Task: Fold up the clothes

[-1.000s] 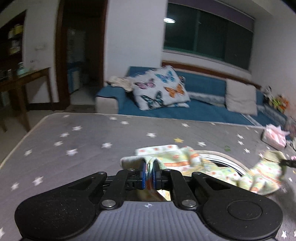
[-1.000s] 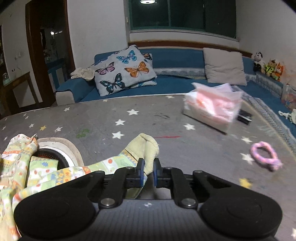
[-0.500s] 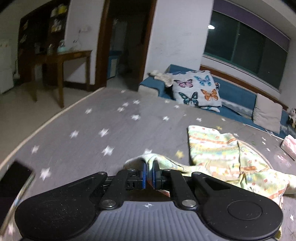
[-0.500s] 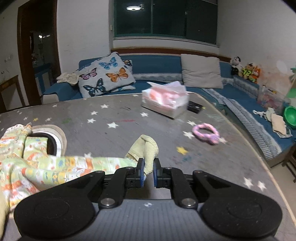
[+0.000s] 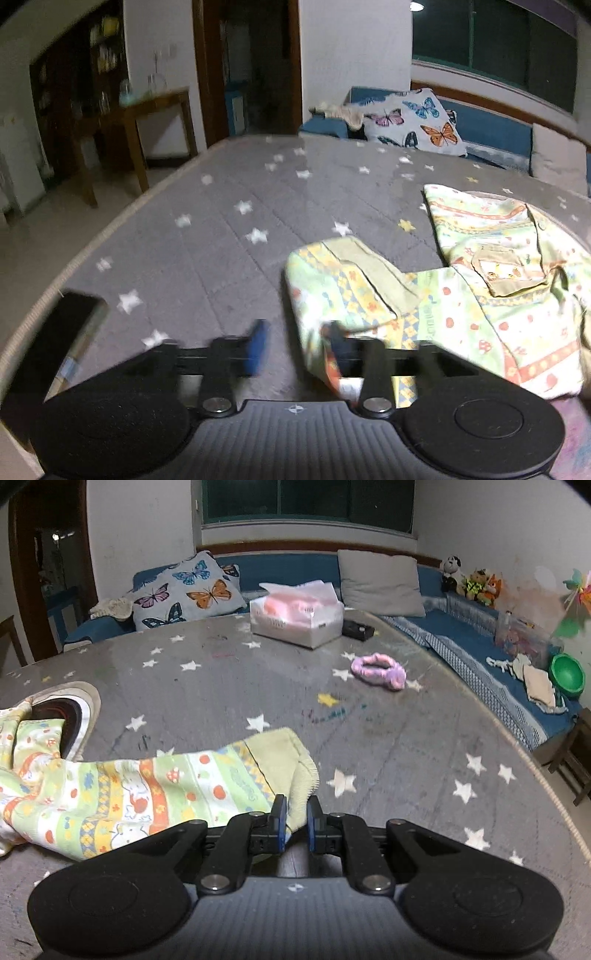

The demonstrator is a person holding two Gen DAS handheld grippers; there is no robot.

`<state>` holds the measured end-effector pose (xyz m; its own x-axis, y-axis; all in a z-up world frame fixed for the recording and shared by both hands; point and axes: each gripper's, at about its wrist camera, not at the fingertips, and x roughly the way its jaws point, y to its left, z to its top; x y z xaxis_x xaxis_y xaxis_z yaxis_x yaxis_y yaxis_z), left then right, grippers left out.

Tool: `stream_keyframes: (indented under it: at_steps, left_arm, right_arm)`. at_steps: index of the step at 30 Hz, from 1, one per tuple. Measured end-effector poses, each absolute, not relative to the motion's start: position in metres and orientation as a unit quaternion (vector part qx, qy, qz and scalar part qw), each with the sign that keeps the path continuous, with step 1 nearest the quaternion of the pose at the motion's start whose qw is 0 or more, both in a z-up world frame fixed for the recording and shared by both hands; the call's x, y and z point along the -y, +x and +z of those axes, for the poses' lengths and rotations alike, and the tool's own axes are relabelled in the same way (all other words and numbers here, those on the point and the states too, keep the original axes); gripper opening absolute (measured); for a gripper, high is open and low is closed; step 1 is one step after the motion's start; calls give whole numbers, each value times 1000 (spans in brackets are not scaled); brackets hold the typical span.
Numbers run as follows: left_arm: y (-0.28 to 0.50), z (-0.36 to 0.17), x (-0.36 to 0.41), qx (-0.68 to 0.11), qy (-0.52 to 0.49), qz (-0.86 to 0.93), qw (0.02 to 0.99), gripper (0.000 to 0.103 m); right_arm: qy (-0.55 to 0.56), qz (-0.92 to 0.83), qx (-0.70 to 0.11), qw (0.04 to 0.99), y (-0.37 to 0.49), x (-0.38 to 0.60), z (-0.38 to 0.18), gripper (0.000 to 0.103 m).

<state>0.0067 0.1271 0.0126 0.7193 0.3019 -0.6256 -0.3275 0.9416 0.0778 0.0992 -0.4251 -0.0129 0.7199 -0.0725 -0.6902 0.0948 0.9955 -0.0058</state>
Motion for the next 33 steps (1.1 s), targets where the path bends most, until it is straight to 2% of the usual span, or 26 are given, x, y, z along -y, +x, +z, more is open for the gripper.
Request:
stream_keyframes:
  at_steps: [3,11,16,17,18,19,21,23,31,33]
  left_arm:
    - [7,18,-113,-317,30,150,936,60]
    - [36,7,-74,-319,83,64,942,59]
    - [59,-5,-82,-341,55,61,936,49]
    - [59,-6,-84,-339,50,62,937,42]
    - [59,-6,-87,-337,45,65,938,29]
    - [57,-5,-90,-336,40,69,938,25]
    - [53,-3,-98,-330,25,69,941,8]
    - [49,2,-107,-317,19,91,944,3]
    - [28,22,-167,-282,-35,196,938,0]
    - [21,23,-172,-290,-39,184,938,0]
  right_arm:
    - [22,-46,-369,928,98,427,-15,15]
    - [28,-53,-364,929,96,428,-18,21]
    - [27,-58,-364,929,96,431,-18,31]
    - [28,-59,-364,929,96,431,-18,34]
    - [28,-61,-364,929,95,432,-18,35]
    - [28,-62,-364,929,95,433,-18,37]
    - [28,-64,-365,928,96,433,-18,39]
    - [25,-64,-366,928,95,433,-17,39]
    - [17,-65,-366,928,94,431,-14,42]
    - [15,-67,-366,928,93,431,-13,46]
